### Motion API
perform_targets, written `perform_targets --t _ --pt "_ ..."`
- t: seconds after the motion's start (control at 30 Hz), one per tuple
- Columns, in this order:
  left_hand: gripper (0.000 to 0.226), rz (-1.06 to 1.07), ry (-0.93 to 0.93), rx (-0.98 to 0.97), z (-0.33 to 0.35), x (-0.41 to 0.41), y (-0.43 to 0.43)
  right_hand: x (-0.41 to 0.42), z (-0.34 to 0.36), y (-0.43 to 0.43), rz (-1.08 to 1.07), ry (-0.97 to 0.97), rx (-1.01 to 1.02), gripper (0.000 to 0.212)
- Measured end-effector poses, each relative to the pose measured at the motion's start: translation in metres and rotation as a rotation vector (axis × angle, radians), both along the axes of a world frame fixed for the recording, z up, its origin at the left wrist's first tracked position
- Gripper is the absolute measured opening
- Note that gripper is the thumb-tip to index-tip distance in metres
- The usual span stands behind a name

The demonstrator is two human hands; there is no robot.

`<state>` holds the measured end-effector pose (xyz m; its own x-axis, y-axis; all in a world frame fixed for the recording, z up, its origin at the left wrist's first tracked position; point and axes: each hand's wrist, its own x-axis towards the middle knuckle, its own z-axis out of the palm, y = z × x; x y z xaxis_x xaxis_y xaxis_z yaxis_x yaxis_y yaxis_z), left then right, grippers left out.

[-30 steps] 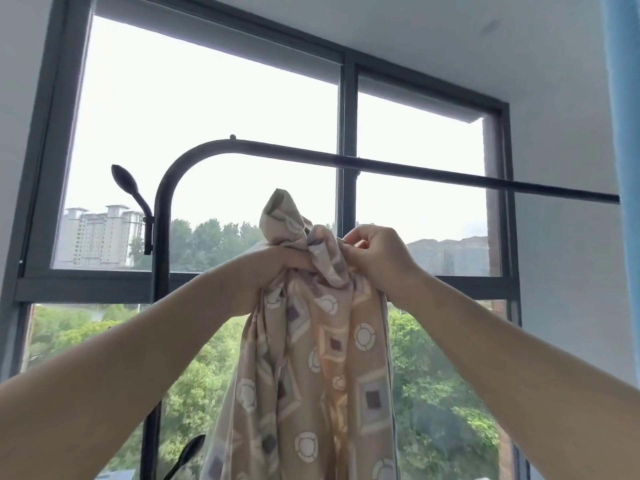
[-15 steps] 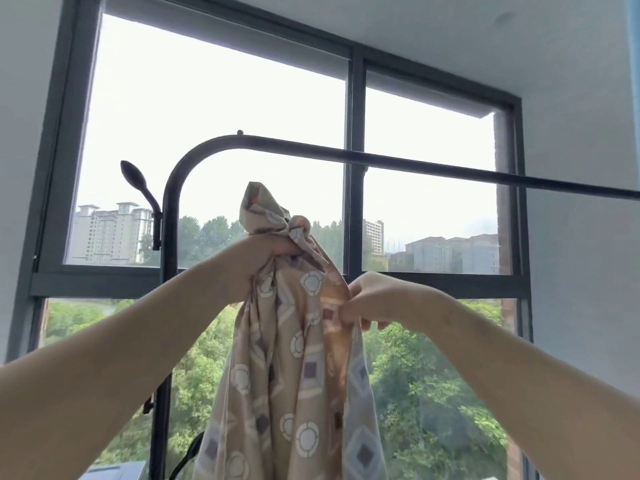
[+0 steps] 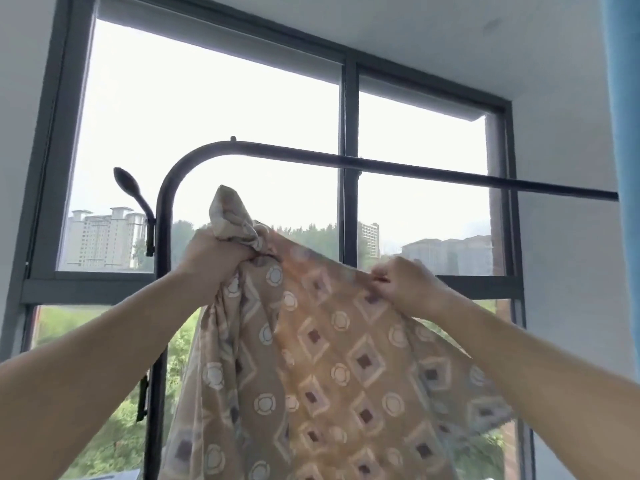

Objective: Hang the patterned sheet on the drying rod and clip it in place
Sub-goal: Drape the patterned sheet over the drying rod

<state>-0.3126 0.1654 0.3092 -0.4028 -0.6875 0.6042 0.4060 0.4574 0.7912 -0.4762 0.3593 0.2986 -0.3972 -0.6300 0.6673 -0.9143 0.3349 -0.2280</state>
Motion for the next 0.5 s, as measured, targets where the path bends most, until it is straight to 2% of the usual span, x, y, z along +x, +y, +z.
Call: perform_targets --t 0.07,0.1,0.2,0.27,0.33,0.43,0.47,0.5 --pt "0.013 -0.003 0.061 0.067 0.003 0.004 -0.010 -0.013 0.003 0.019 -0.034 0.027 -0.293 0.018" --pt "0.013 -0.049 0.050 0.064 0.006 0.006 -0.011 -0.018 0.004 0.026 -0.046 0.040 -0.328 0.017" --pt "0.011 -0.108 0.020 0.026 0.009 -0.001 -0.006 -0.027 -0.012 0.025 -0.213 0.059 0.082 0.020" --pt "0.012 -0.076 0.045 0.034 0.010 -0.004 0.001 -0.031 -0.023 0.024 -0.262 0.064 0.107 0.023" --pt "0.013 -0.086 0.057 0.040 0.010 -0.005 0.001 -0.031 -0.019 0.027 -0.221 -0.017 -0.040 0.023" --pt "0.014 -0.090 0.073 0.038 0.008 -0.006 0.000 -0.024 -0.004 0.028 -0.027 -0.364 -0.351 0.020" --pt "0.015 -0.069 0.108 0.046 0.007 -0.007 -0.002 -0.021 -0.003 0.029 0.026 -0.381 -0.445 0.018" --pt "0.016 -0.045 0.144 0.058 0.007 -0.007 -0.005 -0.014 -0.004 0.031 0.076 -0.318 -0.490 0.015"
